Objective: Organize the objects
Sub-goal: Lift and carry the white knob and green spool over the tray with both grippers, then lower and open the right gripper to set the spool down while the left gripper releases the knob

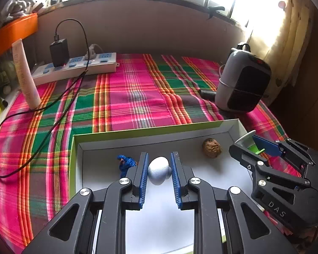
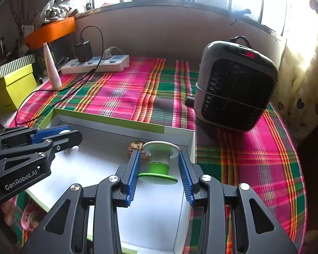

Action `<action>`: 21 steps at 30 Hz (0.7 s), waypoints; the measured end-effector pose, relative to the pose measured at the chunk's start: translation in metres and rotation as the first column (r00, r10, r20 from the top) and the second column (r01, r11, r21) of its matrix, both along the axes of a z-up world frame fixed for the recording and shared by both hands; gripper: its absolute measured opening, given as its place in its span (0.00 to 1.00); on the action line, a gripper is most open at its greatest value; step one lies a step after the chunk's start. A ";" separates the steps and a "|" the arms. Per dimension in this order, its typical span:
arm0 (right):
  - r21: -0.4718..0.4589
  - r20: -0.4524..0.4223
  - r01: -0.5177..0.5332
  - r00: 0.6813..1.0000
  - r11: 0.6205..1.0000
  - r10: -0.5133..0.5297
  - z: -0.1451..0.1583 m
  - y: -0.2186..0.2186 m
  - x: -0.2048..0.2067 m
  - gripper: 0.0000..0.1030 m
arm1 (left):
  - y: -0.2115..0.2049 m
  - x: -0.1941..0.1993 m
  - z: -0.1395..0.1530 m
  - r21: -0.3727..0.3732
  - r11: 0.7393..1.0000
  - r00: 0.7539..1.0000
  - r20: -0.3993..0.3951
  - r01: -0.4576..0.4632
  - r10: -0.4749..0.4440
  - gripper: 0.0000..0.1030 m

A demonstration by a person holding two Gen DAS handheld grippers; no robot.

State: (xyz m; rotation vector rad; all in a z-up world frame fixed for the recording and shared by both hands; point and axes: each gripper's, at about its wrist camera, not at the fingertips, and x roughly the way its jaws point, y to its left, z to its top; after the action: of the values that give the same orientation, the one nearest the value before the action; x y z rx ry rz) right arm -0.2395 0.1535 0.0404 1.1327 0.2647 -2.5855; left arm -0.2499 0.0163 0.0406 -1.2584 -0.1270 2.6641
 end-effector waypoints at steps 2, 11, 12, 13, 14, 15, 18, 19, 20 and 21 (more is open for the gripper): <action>0.018 0.001 -0.003 1.000 1.000 0.003 -0.003 -0.003 -0.004 0.37 | 0.001 -0.004 -0.002 -0.002 1.000 1.000 0.009 -0.001 0.001 0.19; 0.035 0.009 -0.027 1.000 0.999 0.026 -0.008 -0.010 -0.016 0.37 | 0.005 -0.018 -0.014 -0.031 1.000 0.999 0.036 0.003 -0.002 0.19; 0.031 0.013 -0.033 0.999 0.999 0.033 -0.008 -0.011 -0.017 0.37 | 0.005 -0.019 -0.015 -0.030 1.000 0.999 0.039 0.004 -0.003 0.19; 0.024 0.018 -0.040 0.999 0.999 0.040 -0.009 -0.012 -0.018 0.37 | 0.004 -0.019 -0.015 -0.028 1.000 0.999 0.040 0.005 -0.003 0.19; 0.011 0.024 -0.050 0.999 0.999 0.049 -0.009 -0.014 -0.018 0.37 | 0.003 -0.019 -0.016 -0.030 1.000 0.999 0.040 0.000 0.001 0.19; 0.002 0.030 -0.058 0.998 0.998 0.058 -0.009 -0.015 -0.018 0.37 | 0.003 -0.019 -0.016 -0.033 0.999 0.999 0.037 -0.003 0.004 0.19; -0.010 0.033 -0.065 0.997 0.998 0.065 -0.010 -0.017 -0.019 0.37 | 0.001 -0.020 -0.017 -0.040 0.999 0.999 0.041 -0.008 0.010 0.19; -0.014 0.034 -0.066 0.997 0.998 0.066 -0.010 -0.018 -0.019 0.37 | 0.001 -0.021 -0.018 -0.039 0.999 0.999 0.043 -0.010 0.012 0.19; -0.021 0.038 -0.067 0.997 0.998 0.067 -0.010 -0.017 -0.020 0.37 | 0.000 -0.021 -0.018 -0.038 0.999 0.999 0.044 -0.013 0.014 0.19; -0.019 0.042 -0.067 0.997 0.998 0.068 -0.011 -0.018 -0.020 0.37 | 0.001 -0.021 -0.017 -0.040 0.999 0.999 0.042 -0.010 0.012 0.19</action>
State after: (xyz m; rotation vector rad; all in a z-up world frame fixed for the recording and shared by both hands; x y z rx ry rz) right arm -0.2592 0.1358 0.0292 1.1518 0.2654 -2.4973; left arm -0.2708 0.0171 0.0233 -1.3303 -0.0870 2.6627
